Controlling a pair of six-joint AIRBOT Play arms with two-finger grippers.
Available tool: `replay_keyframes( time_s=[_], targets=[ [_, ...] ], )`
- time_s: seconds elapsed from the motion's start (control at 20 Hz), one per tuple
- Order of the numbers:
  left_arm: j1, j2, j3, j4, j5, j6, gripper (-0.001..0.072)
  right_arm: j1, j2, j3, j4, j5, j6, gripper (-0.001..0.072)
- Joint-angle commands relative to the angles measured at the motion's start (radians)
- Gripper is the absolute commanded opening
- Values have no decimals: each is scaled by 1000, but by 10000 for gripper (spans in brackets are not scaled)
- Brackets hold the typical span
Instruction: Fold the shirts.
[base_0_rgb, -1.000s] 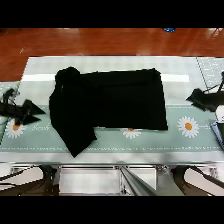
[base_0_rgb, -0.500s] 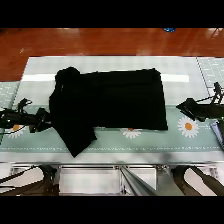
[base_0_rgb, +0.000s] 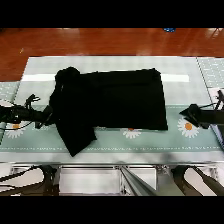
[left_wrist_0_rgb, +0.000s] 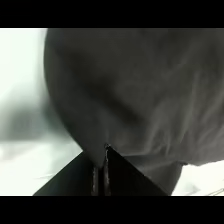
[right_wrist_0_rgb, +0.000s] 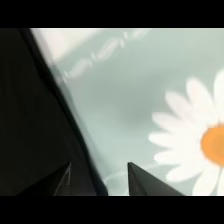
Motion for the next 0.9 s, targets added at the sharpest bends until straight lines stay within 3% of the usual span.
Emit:
replay_keyframes(
  time_s=[0.0, 0.15, 0.45, 0.6, 0.85],
  targets=[
    [-2, -2, 24, -10, -28, 11, 21, 16, -4, -84, 10, 54, 0, 408],
    [-6, -2, 24, -10, -31, 11, 21, 89, -70, -93, 24, 47, -4, 408],
    [-30, -2, 25, -14, -25, 11, 20, 278, -266, -36, 205, -83, -53, 390],
    [-31, 0, 48, -48, -29, 12, 21, 372, -316, 104, 264, -105, -110, 28],
    [-28, 60, 367, -297, -84, 19, 21, 376, -317, 628, 227, 84, -73, 31]
  ],
)
